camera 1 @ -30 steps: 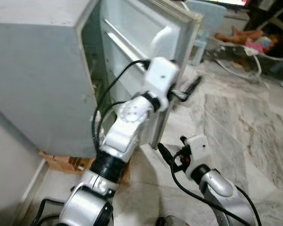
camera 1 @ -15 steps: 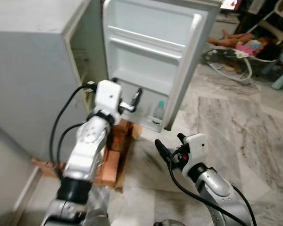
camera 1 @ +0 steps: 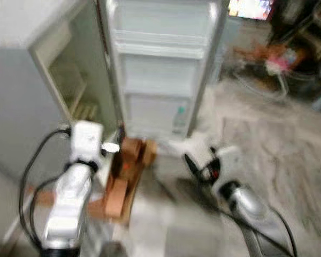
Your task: Restocking fridge
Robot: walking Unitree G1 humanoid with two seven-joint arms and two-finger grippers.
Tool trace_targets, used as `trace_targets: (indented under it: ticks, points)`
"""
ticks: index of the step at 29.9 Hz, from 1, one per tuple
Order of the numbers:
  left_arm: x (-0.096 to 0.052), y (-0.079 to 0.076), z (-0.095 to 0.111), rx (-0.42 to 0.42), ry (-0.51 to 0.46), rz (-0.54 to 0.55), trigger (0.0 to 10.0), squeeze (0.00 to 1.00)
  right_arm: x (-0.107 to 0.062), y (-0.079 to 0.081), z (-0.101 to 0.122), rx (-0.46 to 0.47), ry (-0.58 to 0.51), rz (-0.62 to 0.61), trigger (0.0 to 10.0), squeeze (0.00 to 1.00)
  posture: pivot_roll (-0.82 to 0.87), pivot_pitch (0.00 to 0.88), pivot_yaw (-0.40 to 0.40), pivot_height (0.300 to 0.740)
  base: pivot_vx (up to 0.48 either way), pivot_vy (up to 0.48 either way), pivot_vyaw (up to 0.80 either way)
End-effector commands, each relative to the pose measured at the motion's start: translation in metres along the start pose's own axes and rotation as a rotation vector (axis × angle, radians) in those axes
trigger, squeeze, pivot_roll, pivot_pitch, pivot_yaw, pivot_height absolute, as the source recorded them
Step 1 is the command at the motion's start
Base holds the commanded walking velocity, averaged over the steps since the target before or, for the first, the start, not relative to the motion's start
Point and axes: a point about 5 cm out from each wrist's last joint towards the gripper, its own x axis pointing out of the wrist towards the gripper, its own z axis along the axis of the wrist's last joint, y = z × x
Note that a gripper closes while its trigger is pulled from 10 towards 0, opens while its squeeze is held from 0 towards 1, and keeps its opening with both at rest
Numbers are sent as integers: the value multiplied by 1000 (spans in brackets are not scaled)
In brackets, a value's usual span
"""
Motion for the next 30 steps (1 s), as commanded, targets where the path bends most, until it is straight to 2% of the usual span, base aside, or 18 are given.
trace_targets:
  ticks: [1,8,12,17,21,30]
  points:
    - [-1,4,4,25,8,26,10000,0,7,1,9,-9,-35,-5,10000,0,167,75,-60,740,458,0,-444]
    - [-8,5,7,49,26,47,10000,0,13,-2,24,-26,-90,-24,10000,0,168,114,-48,740,458,0,-731]
    - [-14,2,-1,53,57,37,10000,0,14,-1,22,-10,-79,-29,10000,0,149,112,-62,740,458,0,-766]
    - [-11,-9,-5,13,73,6,10000,0,14,8,17,-9,-67,-13,10000,0,136,92,-70,740,460,0,-800]
    - [-9,-18,-5,-4,63,-21,10000,0,16,9,15,-2,-64,-12,10000,0,129,72,-76,740,460,0,-800]
    - [-4,-25,-3,-12,40,-67,10000,0,17,8,17,-1,-64,-9,10000,0,114,67,-91,740,461,0,-800]
